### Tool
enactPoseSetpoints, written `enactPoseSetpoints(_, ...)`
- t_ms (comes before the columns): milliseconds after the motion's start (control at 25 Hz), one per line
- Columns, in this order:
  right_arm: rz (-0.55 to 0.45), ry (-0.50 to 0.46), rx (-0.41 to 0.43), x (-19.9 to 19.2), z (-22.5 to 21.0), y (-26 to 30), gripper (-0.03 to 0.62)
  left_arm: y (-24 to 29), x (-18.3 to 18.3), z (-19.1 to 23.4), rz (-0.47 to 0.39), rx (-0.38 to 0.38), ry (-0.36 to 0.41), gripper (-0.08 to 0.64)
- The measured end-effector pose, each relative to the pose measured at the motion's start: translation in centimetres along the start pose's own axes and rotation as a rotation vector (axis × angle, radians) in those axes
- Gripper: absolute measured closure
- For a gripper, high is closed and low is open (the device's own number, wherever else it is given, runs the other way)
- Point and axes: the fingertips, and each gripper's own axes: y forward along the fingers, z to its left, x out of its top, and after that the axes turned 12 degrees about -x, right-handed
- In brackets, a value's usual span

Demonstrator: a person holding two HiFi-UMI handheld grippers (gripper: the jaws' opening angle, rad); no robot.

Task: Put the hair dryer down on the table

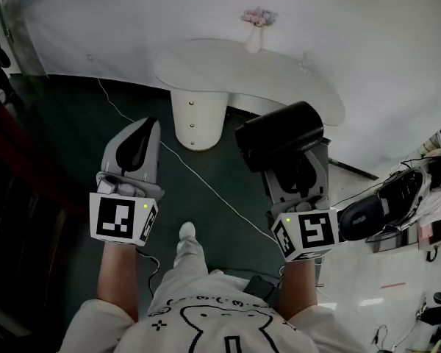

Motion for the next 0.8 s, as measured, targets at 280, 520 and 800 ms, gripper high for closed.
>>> enactPoseSetpoints(280, 0.008, -0.001, 0.008, -0.6, 0.7, 1.7, 0.348, 0.6, -1.0, 1.5, 0.007, 0.012, -0.008, 0.539)
enactPoseSetpoints(520, 0.033, 0.029, 0.021, -1.5, 1.0, 4.1, 0.348, 1.6, -2.5, 3.4, 0.027, 0.028, -0.03, 0.538)
enactPoseSetpoints(800, 0.072, 0.044, 0.01, -2.6, 0.7, 8.6, 0.348, 4.3, -5.0, 6.8, 0.038, 0.051, -0.065, 0.538)
